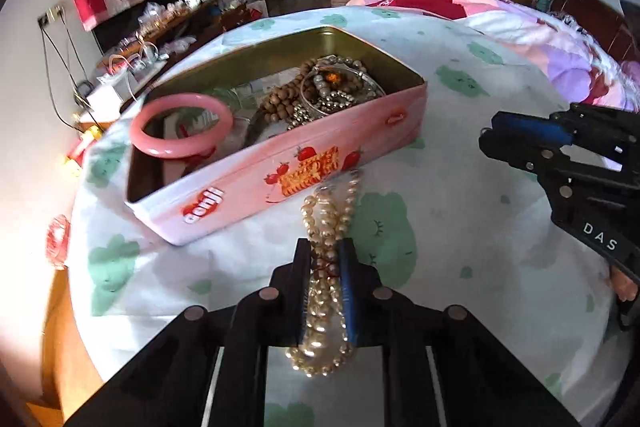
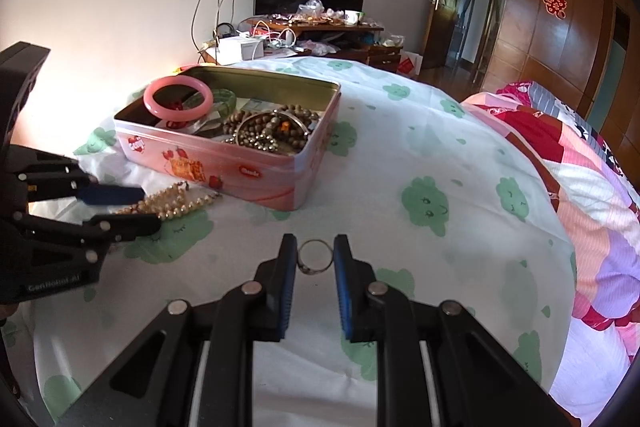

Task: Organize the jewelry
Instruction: 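Lift the pearl necklace off the cloth with the left tool, then carry the pearls with the left tool while the right tool carries the ring over the tin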

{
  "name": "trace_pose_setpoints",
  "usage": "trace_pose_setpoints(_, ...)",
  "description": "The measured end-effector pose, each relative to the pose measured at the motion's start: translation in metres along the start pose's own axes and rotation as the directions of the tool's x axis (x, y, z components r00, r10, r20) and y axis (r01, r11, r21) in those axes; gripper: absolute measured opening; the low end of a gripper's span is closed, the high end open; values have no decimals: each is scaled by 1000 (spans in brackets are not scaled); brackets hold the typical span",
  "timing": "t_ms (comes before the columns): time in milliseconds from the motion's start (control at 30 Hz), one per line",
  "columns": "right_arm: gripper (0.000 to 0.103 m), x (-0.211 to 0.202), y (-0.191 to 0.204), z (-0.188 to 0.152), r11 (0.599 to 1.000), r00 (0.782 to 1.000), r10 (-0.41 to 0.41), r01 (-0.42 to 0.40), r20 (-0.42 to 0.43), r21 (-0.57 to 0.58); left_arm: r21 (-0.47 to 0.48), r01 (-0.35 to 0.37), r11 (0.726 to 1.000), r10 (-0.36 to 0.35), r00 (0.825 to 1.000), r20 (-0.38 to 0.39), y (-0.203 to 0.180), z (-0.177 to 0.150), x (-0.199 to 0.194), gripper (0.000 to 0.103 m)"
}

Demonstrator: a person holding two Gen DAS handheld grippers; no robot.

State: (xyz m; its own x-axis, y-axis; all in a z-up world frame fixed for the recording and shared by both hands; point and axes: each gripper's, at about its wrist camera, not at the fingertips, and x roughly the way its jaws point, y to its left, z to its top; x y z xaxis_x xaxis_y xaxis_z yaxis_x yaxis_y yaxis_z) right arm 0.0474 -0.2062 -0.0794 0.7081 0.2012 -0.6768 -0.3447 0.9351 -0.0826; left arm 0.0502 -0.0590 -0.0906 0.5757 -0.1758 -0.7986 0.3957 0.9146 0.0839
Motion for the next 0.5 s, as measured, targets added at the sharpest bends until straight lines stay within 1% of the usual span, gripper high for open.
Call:
trace_pose_setpoints(67, 20, -1, 2, 1, 1000, 1000, 3, -3, 2, -5, -6, 0, 1000, 0, 1000, 20, -1, 2, -7, 12)
trace_pose_setpoints(233, 20, -8, 7, 8, 1000, 1000, 8, -8, 20, -21, -4, -16, 1000, 17, 994, 104, -1, 12, -39, 12)
trace_pose_setpoints(333, 20, -14, 9, 17, 999, 999, 9, -7, 38, -37, -9, -29, 1000, 30, 987, 159, 1, 25, -59, 12)
trace_pose_setpoints(400, 20, -17, 11, 25, 999, 999, 9, -7, 50, -49, -13, -46, 999, 47, 977, 208, 6, 35, -73, 12)
trace_pose_setpoints(467, 20, -20, 13, 34, 998, 998, 11, -7, 62, -62, -20, -56, 998, 59, 970, 234, 13, 46, -80, 12)
trace_pose_setpoints(500, 20, -20, 14, 39, 998, 998, 13, -9, 67, -68, -27, -73, 997, 77, 966, 245, 18, 52, -81, 12)
